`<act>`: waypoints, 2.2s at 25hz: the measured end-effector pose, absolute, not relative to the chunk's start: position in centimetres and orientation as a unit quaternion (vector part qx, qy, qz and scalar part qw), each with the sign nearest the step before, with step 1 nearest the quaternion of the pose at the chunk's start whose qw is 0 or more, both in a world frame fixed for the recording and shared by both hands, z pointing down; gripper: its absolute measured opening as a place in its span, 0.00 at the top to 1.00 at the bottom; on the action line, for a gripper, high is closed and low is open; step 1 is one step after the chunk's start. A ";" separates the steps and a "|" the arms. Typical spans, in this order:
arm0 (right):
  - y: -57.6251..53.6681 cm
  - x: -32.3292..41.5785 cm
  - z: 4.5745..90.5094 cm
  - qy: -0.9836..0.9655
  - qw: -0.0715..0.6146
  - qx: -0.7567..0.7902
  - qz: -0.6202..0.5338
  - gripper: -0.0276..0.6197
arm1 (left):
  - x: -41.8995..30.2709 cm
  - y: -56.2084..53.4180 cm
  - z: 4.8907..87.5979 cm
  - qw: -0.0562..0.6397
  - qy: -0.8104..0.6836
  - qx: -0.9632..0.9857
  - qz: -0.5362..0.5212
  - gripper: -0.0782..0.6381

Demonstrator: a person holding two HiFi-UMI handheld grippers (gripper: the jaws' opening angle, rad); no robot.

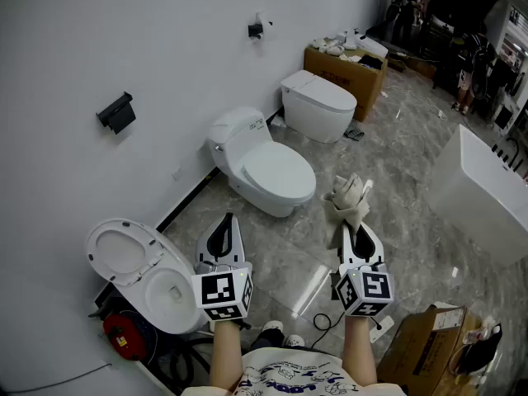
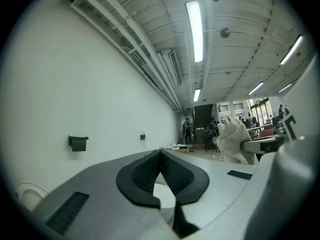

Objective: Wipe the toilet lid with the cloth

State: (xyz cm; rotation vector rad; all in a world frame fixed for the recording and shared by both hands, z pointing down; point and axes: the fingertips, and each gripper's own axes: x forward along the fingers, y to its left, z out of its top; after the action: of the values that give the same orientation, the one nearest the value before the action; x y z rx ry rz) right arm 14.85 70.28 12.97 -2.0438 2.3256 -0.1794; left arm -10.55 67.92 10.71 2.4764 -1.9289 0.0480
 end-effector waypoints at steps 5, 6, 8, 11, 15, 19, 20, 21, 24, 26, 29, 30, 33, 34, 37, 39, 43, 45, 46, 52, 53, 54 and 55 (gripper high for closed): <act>70.2 14.6 12.9 0.749 0.019 -0.660 -0.058 0.83 | -11.0 67.9 10.5 -0.001 -0.614 0.789 0.016 0.89; 70.2 14.5 12.9 0.749 0.019 -0.660 -0.058 0.83 | -11.1 67.9 10.5 -0.001 -0.614 0.789 0.016 0.89; 70.2 14.4 12.9 0.749 0.019 -0.660 -0.058 0.83 | -11.4 67.8 10.6 0.000 -0.615 0.789 0.016 0.89; 69.9 14.2 13.2 0.748 0.017 -0.661 -0.058 0.83 | -11.7 67.5 10.9 0.002 -0.615 0.789 0.015 0.89; 69.4 14.1 13.4 0.746 0.019 -0.663 -0.062 0.83 | -12.0 66.9 11.1 0.004 -0.613 0.790 0.015 0.89; 68.2 13.8 13.7 0.740 0.024 -0.669 -0.066 0.83 | -12.8 65.6 11.4 0.005 -0.612 0.791 0.015 0.89; 67.9 13.7 13.7 0.738 0.023 -0.671 -0.066 0.83 | -13.1 65.2 11.5 0.005 -0.612 0.791 0.015 0.89; 67.5 13.5 13.8 0.736 0.023 -0.673 -0.066 0.83 | -13.4 64.8 11.5 0.005 -0.611 0.791 0.014 0.89; 66.4 12.8 13.9 0.732 0.023 -0.677 -0.065 0.83 | -14.2 63.5 11.6 0.004 -0.608 0.794 0.013 0.89; 65.8 12.4 14.0 0.730 0.023 -0.680 -0.063 0.83 | -14.6 62.7 11.8 0.003 -0.606 0.796 0.014 0.89; 65.2 11.8 14.3 0.727 0.022 -0.683 -0.063 0.83 | -15.1 61.8 12.2 0.002 -0.601 0.799 0.018 0.89; 64.9 11.6 14.4 0.727 0.022 -0.683 -0.063 0.83 | -15.3 61.5 12.3 0.002 -0.601 0.799 0.019 0.89; 64.0 11.1 14.8 0.727 0.017 -0.683 -0.066 0.83 | -15.9 60.5 12.7 0.005 -0.602 0.798 0.022 0.89; 63.6 11.0 14.9 0.728 0.015 -0.683 -0.066 0.83 | -16.1 60.2 12.9 0.007 -0.603 0.798 0.023 0.89; 62.3 10.7 15.2 0.730 0.008 -0.680 -0.067 0.83 | -16.4 59.1 13.2 0.010 -0.606 0.795 0.024 0.89; 61.1 10.6 15.5 0.733 0.005 -0.677 -0.068 0.83 | -16.4 58.0 13.6 0.012 -0.609 0.793 0.026 0.89; 58.1 10.8 16.0 0.737 0.003 -0.672 -0.071 0.83 | -16.3 55.3 14.3 0.015 -0.613 0.789 0.030 0.89; 56.1 11.1 16.2 0.739 0.003 -0.670 -0.071 0.83 | -16.0 53.6 14.5 0.015 -0.615 0.788 0.032 0.89; 54.9 11.4 16.3 0.741 0.003 -0.668 -0.072 0.83 | -15.8 52.6 14.5 0.014 -0.617 0.786 0.034 0.89; 46.6 13.0 16.3 0.752 0.009 -0.655 -0.071 0.83 | -14.5 45.4 14.3 0.007 -0.633 0.773 0.034 0.89; 44.9 13.2 16.1 0.755 0.009 -0.651 -0.071 0.83 | -14.4 44.0 14.2 0.008 -0.637 0.770 0.034 0.89; 43.2 13.4 15.9 0.759 0.009 -0.648 -0.070 0.83 | -14.2 42.5 14.2 0.010 -0.641 0.767 0.034 0.89; 41.5 13.7 15.7 0.762 0.010 -0.644 -0.069 0.83 | -13.9 41.0 14.1 0.011 -0.644 0.764 0.033 0.89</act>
State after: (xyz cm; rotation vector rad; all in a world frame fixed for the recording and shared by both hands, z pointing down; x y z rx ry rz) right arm 13.69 41.54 15.67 -2.0109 2.3784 -0.2166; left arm -13.95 40.96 14.06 2.3825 -2.0097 0.1027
